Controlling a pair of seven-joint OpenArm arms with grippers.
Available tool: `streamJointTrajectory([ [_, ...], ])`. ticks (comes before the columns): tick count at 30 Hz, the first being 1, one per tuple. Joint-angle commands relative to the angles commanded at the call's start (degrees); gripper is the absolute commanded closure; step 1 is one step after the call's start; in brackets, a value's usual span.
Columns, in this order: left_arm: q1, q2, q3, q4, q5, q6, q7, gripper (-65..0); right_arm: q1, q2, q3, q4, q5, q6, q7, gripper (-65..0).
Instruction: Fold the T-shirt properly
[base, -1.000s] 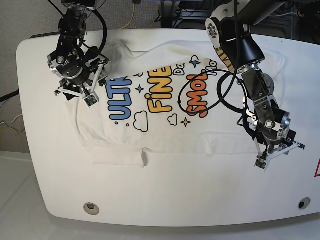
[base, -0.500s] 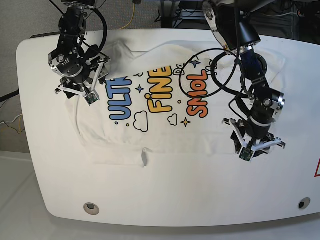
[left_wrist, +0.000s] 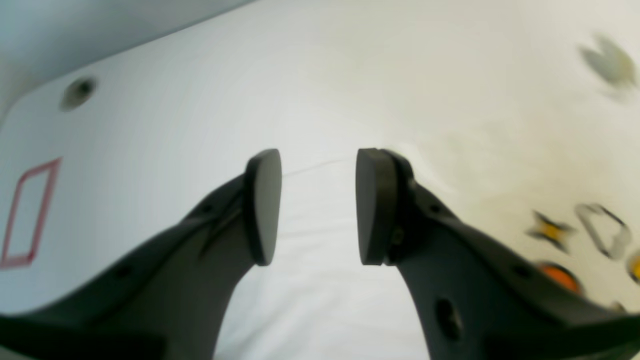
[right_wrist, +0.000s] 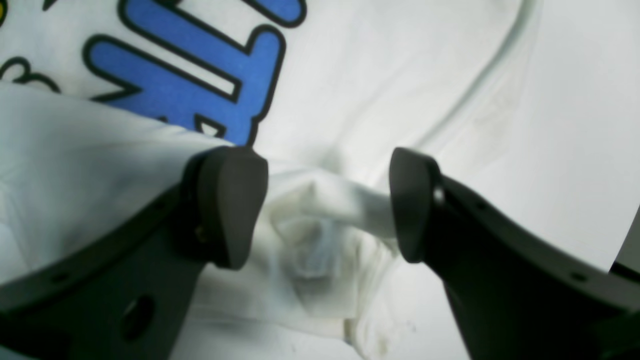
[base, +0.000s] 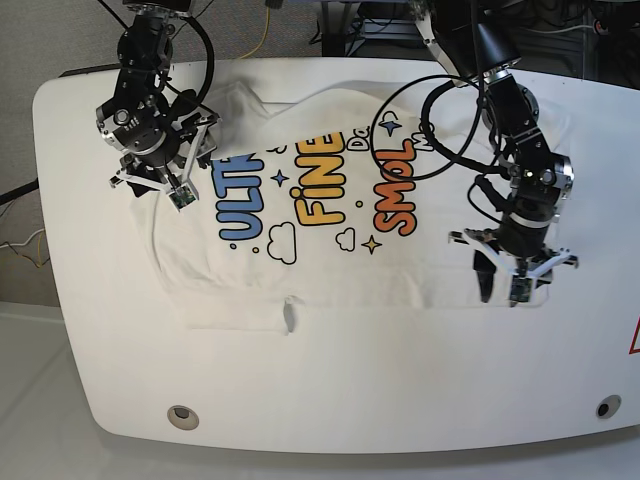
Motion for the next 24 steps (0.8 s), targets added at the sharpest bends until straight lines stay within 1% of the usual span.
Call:
streamJointTrajectory([
  [1, 0.0, 0.0, -0.1, 0.2, 0.0, 0.8, 0.0, -22.3, 0.0, 0.0, 0.0, 0.0, 0.0, 0.00, 0.0, -39.6],
  [2, 0.0, 0.0, -0.1, 0.4, 0.0, 2.8, 0.0, -22.3, 0.0, 0.0, 0.0, -0.1, 0.0, 0.00, 0.0, -39.6],
  [4, 0.1, 0.0, -0.1, 0.4, 0.0, 4.9, 0.0, -22.3, 0.0, 0.0, 0.0, -0.4, 0.0, 0.00, 0.0, -39.6],
  [5, 0.1, 0.0, -0.1, 0.4, 0.0, 6.4, 0.0, -22.3, 0.0, 0.0, 0.0, -0.6, 0.0, 0.00, 0.0, -39.6],
  [6, 0.1, 0.0, -0.1, 0.4, 0.0, 6.9, 0.0, -22.3, 0.0, 0.0, 0.0, -0.7, 0.0, 0.00, 0.0, -39.6],
  [7, 0.3, 0.0, -0.1, 0.4, 0.0, 8.9, 0.0, -22.3, 0.1, 0.0, 0.0, -0.9, 0.0, 0.00, 0.0, -39.6],
  [8, 0.3, 0.0, 0.0, 0.4, 0.0, 10.0, 0.0, -22.3, 0.1, 0.0, 0.0, -1.2, 0.0, 0.00, 0.0, -39.6],
  [11, 0.4, 0.0, 0.1, 0.4, 0.0, 12.4, -0.1, -22.3, 0.1, 0.0, 0.0, -1.8, 0.0, 0.00, 0.0, -39.6],
  [15, 0.4, -0.1, 0.0, 0.4, 0.0, 12.5, -0.4, -22.3, 0.1, 0.0, 0.0, -2.0, 0.0, 0.00, 0.0, -39.6],
  [17, 0.3, -0.1, -0.2, 0.4, 0.0, 12.4, -1.4, -22.3, 0.1, 0.0, 0.0, -2.0, 0.0, 0.00, 0.0, -39.6],
  [22, 0.4, 0.0, -0.1, 0.3, 0.0, 12.3, -9.3, -22.3, 0.1, 0.0, 0.0, -2.0, 0.0, 0.00, 0.0, -39.6],
  [23, 0.4, 0.0, 0.0, 0.1, 0.0, 12.2, -12.3, -22.3, 0.1, 0.0, 0.0, -2.0, 0.0, 0.00, 0.0, -39.6],
  [24, 0.5, 0.0, 0.0, 0.0, 0.0, 12.2, -13.2, -22.3, 0.1, 0.0, 0.0, -2.0, 0.0, 0.00, 0.0, -39.6],
])
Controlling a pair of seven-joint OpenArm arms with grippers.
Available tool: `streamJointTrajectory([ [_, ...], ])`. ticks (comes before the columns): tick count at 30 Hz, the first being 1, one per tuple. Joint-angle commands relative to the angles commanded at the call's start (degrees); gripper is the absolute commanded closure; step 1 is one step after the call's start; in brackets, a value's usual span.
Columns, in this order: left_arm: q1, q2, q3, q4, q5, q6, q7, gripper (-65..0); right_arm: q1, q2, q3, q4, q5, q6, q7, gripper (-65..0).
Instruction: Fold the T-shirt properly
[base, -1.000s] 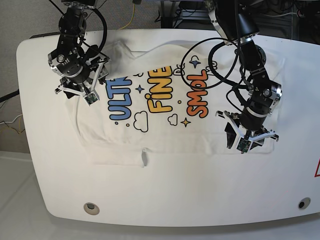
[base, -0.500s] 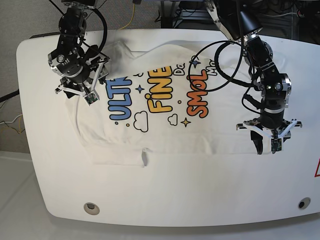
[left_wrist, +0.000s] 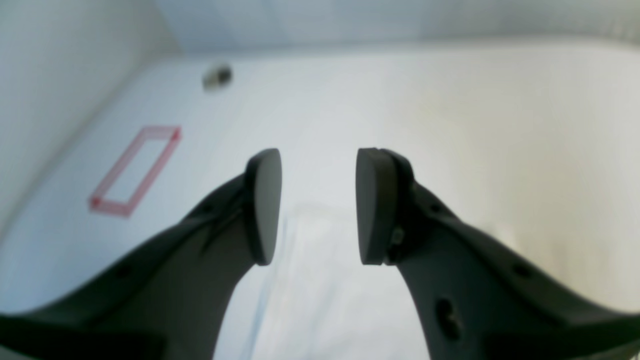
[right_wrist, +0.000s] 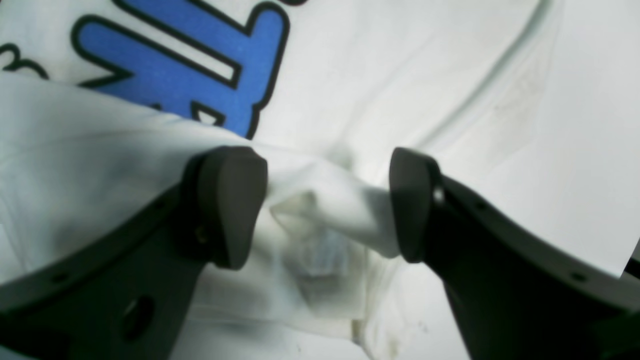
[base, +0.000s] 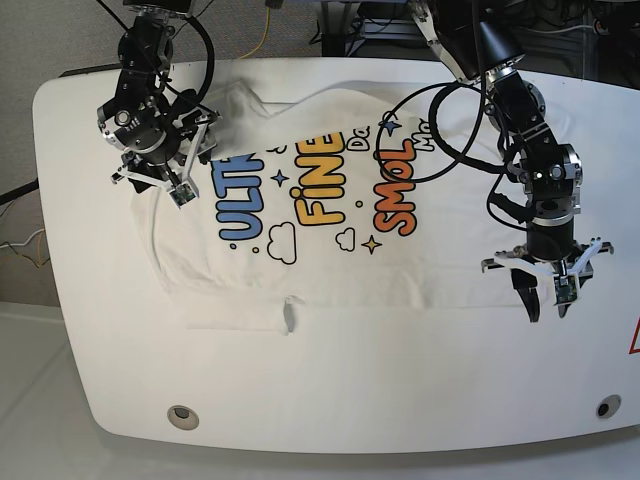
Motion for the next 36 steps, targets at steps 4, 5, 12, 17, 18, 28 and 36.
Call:
streamJointTrajectory([
  [4, 1.6, 0.0, 1.8, -0.1, 0.0, 0.0, -4.7, -22.3, -0.1, 0.0, 0.0, 0.0, 0.0, 0.00, -0.1, -39.6],
  [5, 1.8, 0.0, 2.5, -0.1, 0.0, 0.0, -5.3, -22.3, -0.1, 0.0, 0.0, 0.0, 0.0, 0.00, -0.1, -39.6],
  [12, 5.4, 0.0, 5.5, -0.2, -0.2, 0.0, -8.8, -22.3, -0.2, -1.0, 0.1, 0.0, -0.1, 0.00, -0.3, -39.6],
  [17, 8.0, 0.0, 6.4, -0.2, -4.1, 0.0, -8.8, -22.3, -0.2, -1.1, 0.1, 0.0, -0.1, 0.00, -0.3, -39.6],
  [18, 8.6, 0.0, 6.5, -0.2, -5.2, 0.0, -8.8, -22.3, -0.2, -1.1, 0.1, 0.0, -0.1, 0.00, -0.3, -39.6],
  [28, 12.7, 0.0, 6.5, -0.1, -14.4, 0.0, -6.0, -22.3, -0.2, -1.1, 0.1, 0.0, -0.1, 0.00, -0.3, -39.6],
  [36, 13.5, 0.0, 6.3, -0.1, -21.1, 0.0, 0.8, -22.3, -0.4, -1.1, 0.1, 0.0, -0.1, 0.00, -0.3, -39.6],
])
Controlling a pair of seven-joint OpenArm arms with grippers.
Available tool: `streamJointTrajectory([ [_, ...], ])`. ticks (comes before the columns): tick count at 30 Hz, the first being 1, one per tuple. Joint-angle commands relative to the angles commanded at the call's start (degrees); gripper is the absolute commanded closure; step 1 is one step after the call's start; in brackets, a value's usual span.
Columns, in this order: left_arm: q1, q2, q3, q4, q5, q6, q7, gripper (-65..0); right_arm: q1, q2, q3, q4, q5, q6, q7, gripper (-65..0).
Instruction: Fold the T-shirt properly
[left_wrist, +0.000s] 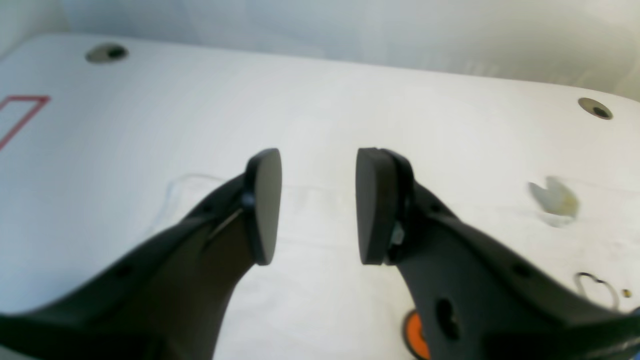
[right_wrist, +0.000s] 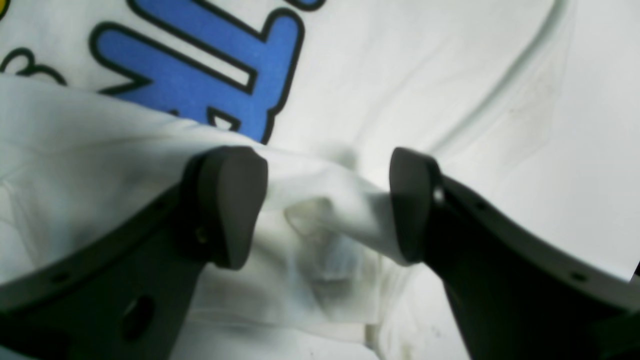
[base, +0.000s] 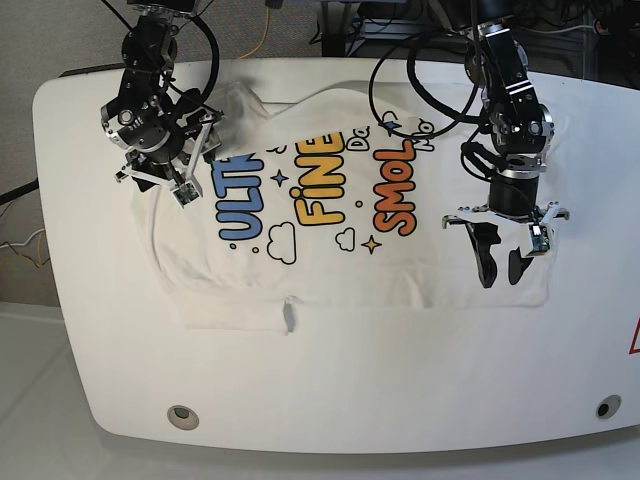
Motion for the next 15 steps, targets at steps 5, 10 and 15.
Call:
streamJointTrajectory([
  [5, 1.2, 0.0, -0.1, 0.0, -4.8, 0.0, 3.9, -22.3, -1.1, 0.0, 0.0, 0.0, 0.0, 0.00, 0.1, -39.6],
  [10, 2.4, 0.0, -0.1, 0.0, -8.9, 0.1, 7.6, -22.3, -1.3, 0.0, 0.0, 0.0, 0.0, 0.00, 0.2, -39.6],
  [15, 2.5, 0.0, -0.7, 0.0, -13.1, 0.2, 11.8, -22.3, -1.3, 0.0, 0.0, 0.0, 0.0, 0.00, 0.2, -39.6],
])
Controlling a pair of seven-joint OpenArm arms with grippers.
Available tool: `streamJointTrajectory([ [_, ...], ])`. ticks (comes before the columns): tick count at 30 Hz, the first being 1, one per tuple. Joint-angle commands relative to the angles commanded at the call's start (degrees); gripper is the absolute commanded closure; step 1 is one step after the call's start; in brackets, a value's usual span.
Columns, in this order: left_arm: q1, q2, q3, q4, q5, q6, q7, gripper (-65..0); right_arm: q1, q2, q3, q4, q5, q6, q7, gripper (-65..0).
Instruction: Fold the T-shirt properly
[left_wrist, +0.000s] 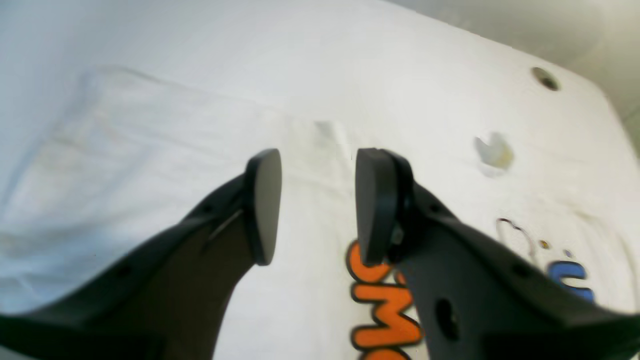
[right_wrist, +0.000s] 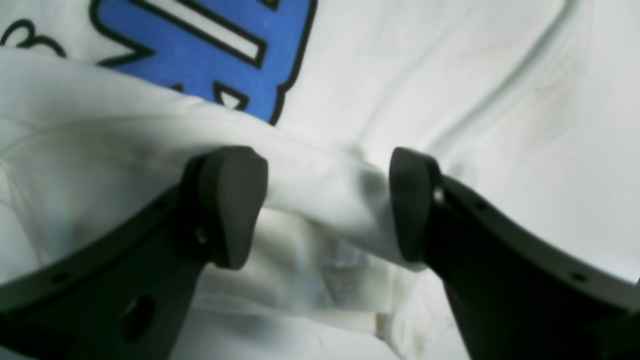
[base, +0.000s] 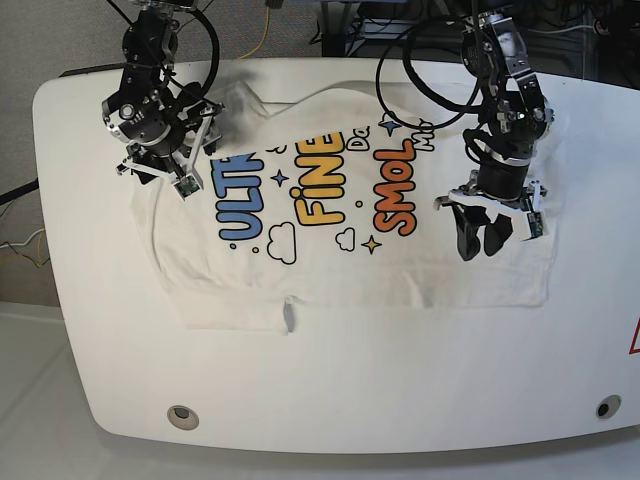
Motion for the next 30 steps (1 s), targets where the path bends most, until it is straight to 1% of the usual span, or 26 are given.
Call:
streamJointTrajectory([
  [5, -0.1, 0.0, -3.0, 0.0, -3.6, 0.1, 5.3, -22.3, 0.0, 0.0, 0.0, 0.0, 0.0, 0.00, 0.0, -39.6],
  [9, -0.1, 0.0, -5.3, 0.0, -6.9, 0.2, 8.6, -22.3, 0.0, -0.1, 0.0, 0.0, 0.0, 0.00, 0.0, -39.6],
  [11, 0.0, 0.0, -6.4, 0.1, -7.7, 0.2, 10.2, -22.3, 0.0, -0.1, 0.0, 0.0, 0.0, 0.00, 0.0, -39.6],
  [17, -0.1, 0.0, -9.8, 0.4, -7.9, 0.2, 15.1, -22.3, 0.0, -0.1, 0.0, 0.0, 0.0, 0.00, 0.0, -39.6],
  [25, 0.6, 0.0, -13.0, 2.6, -8.0, 0.3, 19.0, -22.3, 0.0, -0.1, 0.0, -0.4, 0.0, 0.00, 0.0, -39.6],
  [28, 1.3, 0.0, -13.5, 4.0, -8.0, 1.7, 21.3, -22.3, 0.2, -0.1, 0.0, -1.5, 0.0, 0.00, 0.1, -39.6],
  [30, 1.4, 0.0, -13.8, 5.0, -8.0, 3.3, 22.9, -22.3, 0.3, 0.0, 0.0, -2.6, 0.0, 0.00, 0.2, -39.6],
])
